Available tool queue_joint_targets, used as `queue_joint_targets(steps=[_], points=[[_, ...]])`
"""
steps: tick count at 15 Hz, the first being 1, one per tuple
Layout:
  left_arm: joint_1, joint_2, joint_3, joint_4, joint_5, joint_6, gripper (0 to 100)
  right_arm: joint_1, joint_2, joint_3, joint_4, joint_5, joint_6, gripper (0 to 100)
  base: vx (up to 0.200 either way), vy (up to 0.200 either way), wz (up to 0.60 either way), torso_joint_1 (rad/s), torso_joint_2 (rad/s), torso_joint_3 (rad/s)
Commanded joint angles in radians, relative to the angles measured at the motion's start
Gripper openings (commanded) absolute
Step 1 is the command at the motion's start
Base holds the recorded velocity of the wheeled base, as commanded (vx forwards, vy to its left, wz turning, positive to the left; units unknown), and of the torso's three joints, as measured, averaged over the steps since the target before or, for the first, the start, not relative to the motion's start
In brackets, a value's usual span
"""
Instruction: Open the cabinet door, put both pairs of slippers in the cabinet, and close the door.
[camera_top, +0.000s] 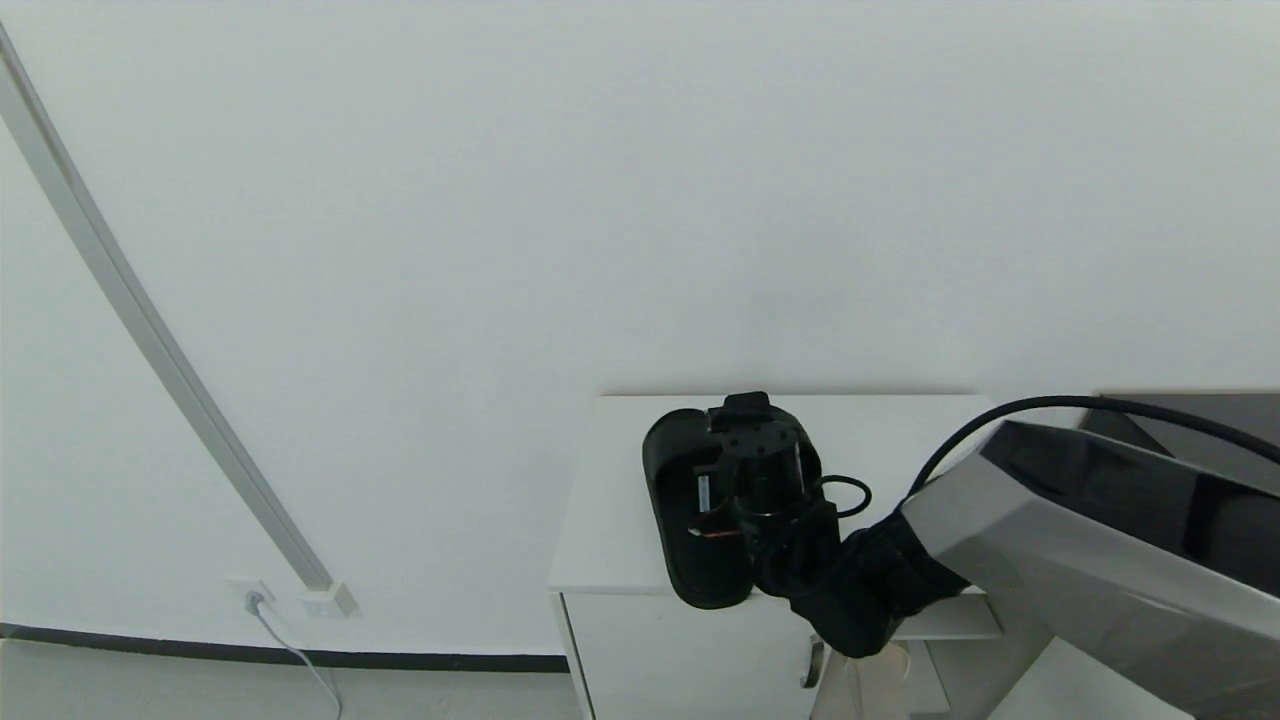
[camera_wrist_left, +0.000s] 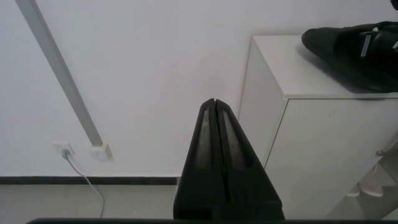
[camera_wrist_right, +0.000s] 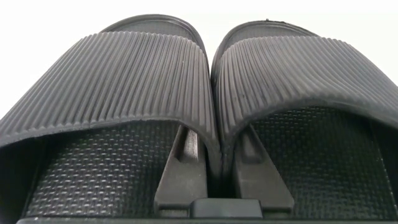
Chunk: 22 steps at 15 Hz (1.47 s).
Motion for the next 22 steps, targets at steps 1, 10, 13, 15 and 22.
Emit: queue_joint_targets(steps=[1, 10, 13, 15, 22], points=[[0.001, 0.001, 0.0, 0.0, 0.001, -0.001, 0, 0.053, -0.219, 0.191, -0.001, 0.037, 0.004, 0, 0.0, 0.0, 0.0, 0.0, 0.0, 0.0], [0.001, 0.001, 0.0, 0.0, 0.002, -0.004, 0, 0.119, -0.48, 0.579, -0.041, 0.083, 0.031, 0, 0.0, 0.0, 0.0, 0.0, 0.0, 0.0], [0.001, 0.001, 0.0, 0.0, 0.002, -0.004, 0, 0.105, -0.478, 0.581, -0.041, 0.083, 0.033, 0, 0.0, 0.0, 0.0, 0.0, 0.0, 0.0], [0.001, 0.001, 0.0, 0.0, 0.001, -0.004, 0, 0.094, -0.478, 0.591, -0.041, 0.086, 0.033, 0, 0.0, 0.0, 0.0, 0.0, 0.0, 0.0], [0.001, 0.001, 0.0, 0.0, -0.002, -0.004, 0, 0.096, -0.467, 0.594, -0.043, 0.093, 0.033, 0, -0.171, 0.0, 0.0, 0.005, 0.0, 0.003]])
